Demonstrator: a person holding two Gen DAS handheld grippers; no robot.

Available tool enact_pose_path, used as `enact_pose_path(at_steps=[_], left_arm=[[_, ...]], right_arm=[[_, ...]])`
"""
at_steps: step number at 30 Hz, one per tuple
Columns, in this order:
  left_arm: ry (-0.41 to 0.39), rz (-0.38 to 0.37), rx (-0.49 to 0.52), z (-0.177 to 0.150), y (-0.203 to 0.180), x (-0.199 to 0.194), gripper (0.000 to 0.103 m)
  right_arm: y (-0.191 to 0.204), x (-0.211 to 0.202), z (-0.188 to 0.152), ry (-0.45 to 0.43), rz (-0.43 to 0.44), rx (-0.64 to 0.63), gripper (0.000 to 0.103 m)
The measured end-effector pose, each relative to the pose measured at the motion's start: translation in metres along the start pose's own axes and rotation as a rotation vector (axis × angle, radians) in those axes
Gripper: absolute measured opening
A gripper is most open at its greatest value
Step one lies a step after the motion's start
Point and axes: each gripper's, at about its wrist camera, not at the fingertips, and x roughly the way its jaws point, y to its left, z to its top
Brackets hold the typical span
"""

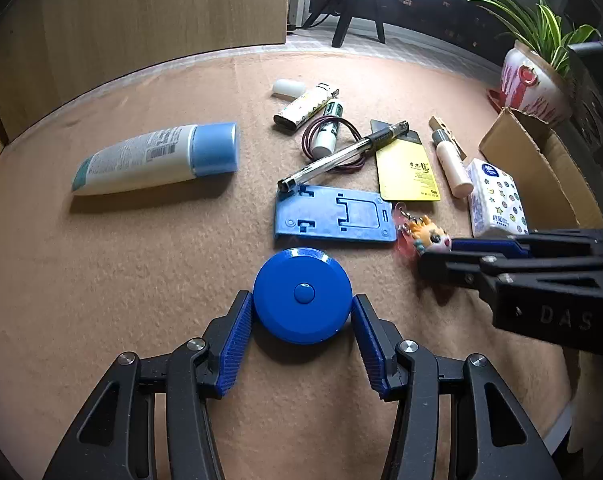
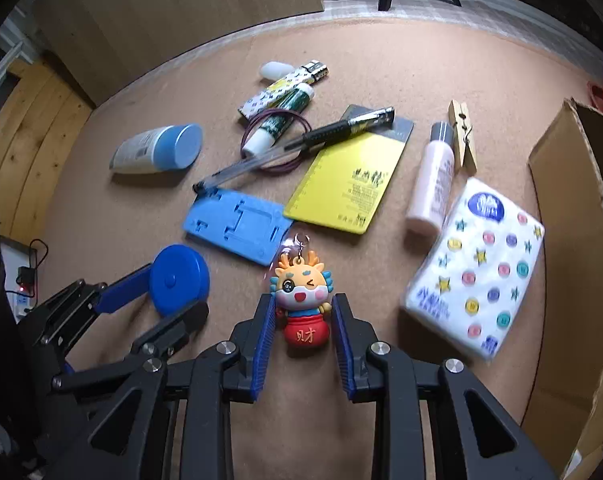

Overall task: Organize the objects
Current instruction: 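Carry the tape measure and doll into the box while both grippers open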

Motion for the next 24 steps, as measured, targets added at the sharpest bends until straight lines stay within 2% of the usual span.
enact_pose_path(at_steps=[12,24], left_arm=[[-0.013,-0.041,-0.04,-0.009,0.007,-0.02,0.054],[-0.054,-0.083,-0.043,-0.005,-0.003,-0.046,0.054]], right_arm=[[-0.012,-0.036,-0.034,-0.07,0.056,0.054,0.025],[-0.014,-0.074,-0.044,-0.16,0.074,0.088,0.025]])
